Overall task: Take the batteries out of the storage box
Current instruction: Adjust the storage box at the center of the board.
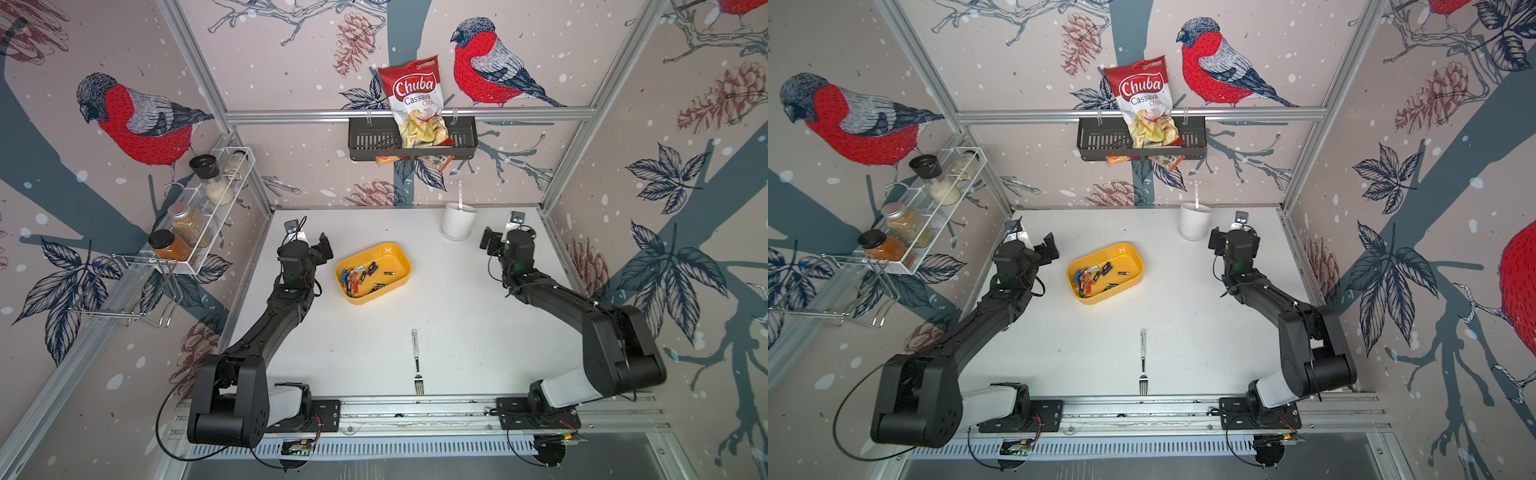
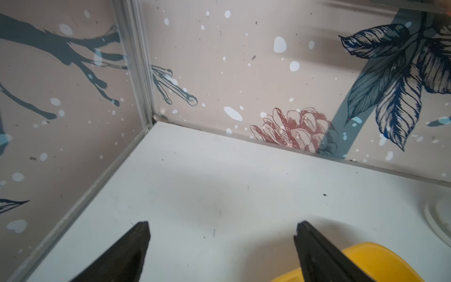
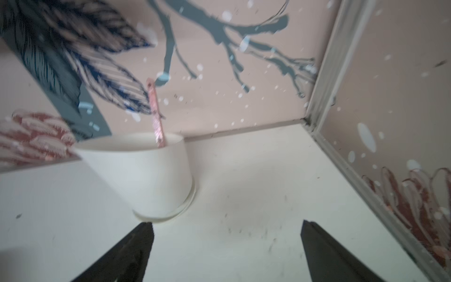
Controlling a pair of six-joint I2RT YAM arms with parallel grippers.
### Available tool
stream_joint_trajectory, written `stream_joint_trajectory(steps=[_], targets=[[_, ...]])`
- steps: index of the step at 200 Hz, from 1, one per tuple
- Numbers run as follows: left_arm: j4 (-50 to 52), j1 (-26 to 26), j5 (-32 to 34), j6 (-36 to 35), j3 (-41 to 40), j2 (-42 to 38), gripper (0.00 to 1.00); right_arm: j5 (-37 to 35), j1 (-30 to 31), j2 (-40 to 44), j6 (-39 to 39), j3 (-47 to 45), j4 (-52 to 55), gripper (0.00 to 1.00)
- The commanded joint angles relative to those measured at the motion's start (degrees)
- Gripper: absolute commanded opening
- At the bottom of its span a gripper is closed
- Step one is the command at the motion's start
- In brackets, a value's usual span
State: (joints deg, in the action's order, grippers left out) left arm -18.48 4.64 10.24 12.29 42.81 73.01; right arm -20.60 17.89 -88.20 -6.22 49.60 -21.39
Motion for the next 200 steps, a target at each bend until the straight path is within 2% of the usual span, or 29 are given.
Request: stream_joint_trajectory(steps=[1,20,29,46,60,91,109,126,177,200], targets=[[17.3,0.0,-8.3,6.1,4.4,1.3,0.96,-4.7,4.6,-2.5,-3.6,5.7,19.8,1.00],[21.7,-1.1,-14.5,7.2,7.9,3.5,0.96,2.1,6.3,-3.5,-6.5,8.8,23.7,1.00],[21.2,-2.5,-19.5,7.2,8.3,4.6,0.96,4.9,7.0,-3.3,-7.1,9.3,23.9,1.00],[16.7,-6.8,-34.6,9.3,7.7,7.4,0.96,6.4,7.6,-2.6,-8.5,10.3,25.0,1.00],[13.8,-8.5,-40.9,10.8,7.9,10.4,0.96,7.8,7.6,-1.6,-9.4,11.3,25.9,1.00],[14.5,-8.5,-42.9,9.0,11.5,17.6,0.96,9.4,7.6,0.6,-9.1,12.8,27.5,1.00],[12.8,-8.5,-46.2,9.9,13.1,21.8,0.96,8.5,7.0,1.4,-8.3,13.0,27.5,1.00],[11.9,-8.5,-46.5,11.0,13.7,24.4,0.96,9.4,5.3,2.1,-8.6,13.6,28.2,1.00],[9.4,-6.6,-47.2,12.8,11.4,26.7,0.96,12.0,0.9,4.3,-8.5,12.9,28.5,1.00],[5.6,-4.9,-48.2,15.8,8.4,26.0,0.96,9.3,-0.9,4.5,-6.5,13.3,29.5,1.00]])
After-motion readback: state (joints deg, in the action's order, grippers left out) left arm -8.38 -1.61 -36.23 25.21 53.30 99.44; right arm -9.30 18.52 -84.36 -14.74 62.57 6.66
